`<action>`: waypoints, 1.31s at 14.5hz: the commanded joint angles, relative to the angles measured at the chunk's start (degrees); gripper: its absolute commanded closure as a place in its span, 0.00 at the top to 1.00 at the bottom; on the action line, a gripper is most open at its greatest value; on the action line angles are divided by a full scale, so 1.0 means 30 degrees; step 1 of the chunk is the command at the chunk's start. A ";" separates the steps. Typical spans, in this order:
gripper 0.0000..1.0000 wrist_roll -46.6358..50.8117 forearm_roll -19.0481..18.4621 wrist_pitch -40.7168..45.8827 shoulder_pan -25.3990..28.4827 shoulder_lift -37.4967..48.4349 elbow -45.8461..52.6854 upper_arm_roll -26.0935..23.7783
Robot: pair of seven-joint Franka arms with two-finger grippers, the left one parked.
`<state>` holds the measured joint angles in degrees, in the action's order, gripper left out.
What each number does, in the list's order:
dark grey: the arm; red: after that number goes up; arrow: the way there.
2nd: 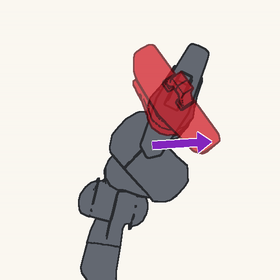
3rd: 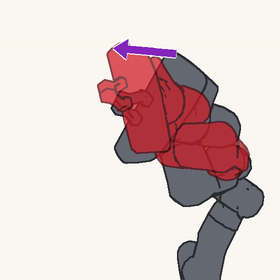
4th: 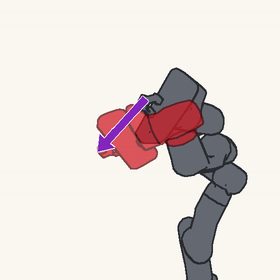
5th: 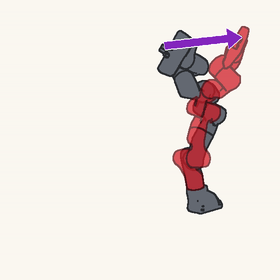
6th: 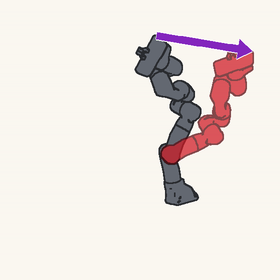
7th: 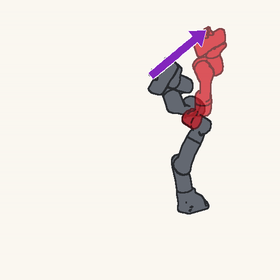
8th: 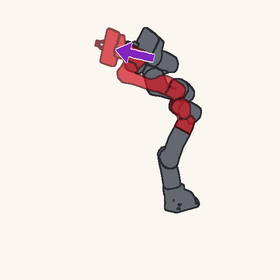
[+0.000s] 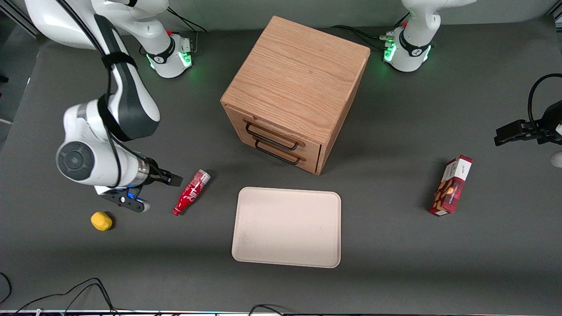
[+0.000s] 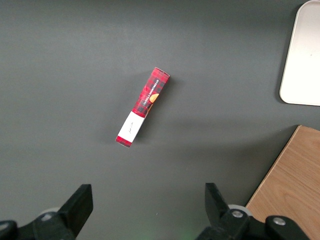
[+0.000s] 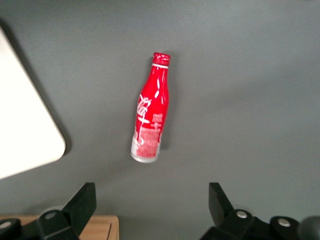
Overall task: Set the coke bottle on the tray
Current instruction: 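Move the open right gripper down toward the red Coca-Cola bottle, then close the right gripper around the bottle's body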
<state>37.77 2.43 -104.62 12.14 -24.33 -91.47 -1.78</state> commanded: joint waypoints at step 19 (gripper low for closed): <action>1.00 0.5514 -0.2420 -1.2267 0.0229 -0.3434 -0.5488 -0.0227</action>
<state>52.17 -3.51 -141.00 12.55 -34.59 -108.52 -2.47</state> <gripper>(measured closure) 0.000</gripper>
